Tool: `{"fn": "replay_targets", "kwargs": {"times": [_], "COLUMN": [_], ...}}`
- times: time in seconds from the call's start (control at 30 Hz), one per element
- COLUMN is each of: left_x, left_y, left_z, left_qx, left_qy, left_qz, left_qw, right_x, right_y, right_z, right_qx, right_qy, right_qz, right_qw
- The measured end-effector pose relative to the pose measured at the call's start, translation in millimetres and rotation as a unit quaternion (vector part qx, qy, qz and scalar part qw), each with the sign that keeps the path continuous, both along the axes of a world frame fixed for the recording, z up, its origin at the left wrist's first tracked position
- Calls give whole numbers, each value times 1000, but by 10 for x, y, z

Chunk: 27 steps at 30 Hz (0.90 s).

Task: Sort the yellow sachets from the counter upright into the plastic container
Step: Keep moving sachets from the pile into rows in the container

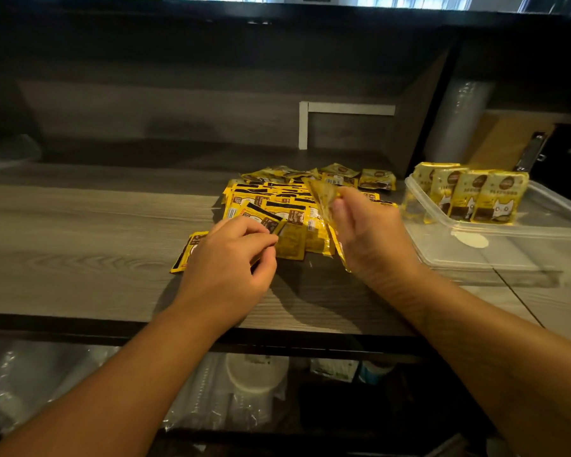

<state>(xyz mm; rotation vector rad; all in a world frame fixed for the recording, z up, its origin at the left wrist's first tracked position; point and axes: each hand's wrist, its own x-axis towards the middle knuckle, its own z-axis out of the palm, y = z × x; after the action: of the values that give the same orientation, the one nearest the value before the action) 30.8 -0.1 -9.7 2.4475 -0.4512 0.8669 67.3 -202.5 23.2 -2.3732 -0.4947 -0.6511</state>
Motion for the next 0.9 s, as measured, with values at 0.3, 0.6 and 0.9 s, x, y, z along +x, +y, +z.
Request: {"fn": "replay_targets", "kwargs": {"times": [0.3,0.6,0.9], "left_x": [-9,246,498], "left_y": [-47,-387,-1111], "left_z": [157,562,844], "left_qx": [-184,-328,-530], "left_qy": [-12,-14,182], "left_qz": [17,71,-5], "left_qw": [983,942,828], "right_x": [-133,-240,-244], "right_y": [-130,-436,-968], "right_z": [203,382,635], "right_qx": [632,579,470], "right_qy": [289,292,161], "right_qz": [47,71,48], "right_qw": [717,758,866]}}
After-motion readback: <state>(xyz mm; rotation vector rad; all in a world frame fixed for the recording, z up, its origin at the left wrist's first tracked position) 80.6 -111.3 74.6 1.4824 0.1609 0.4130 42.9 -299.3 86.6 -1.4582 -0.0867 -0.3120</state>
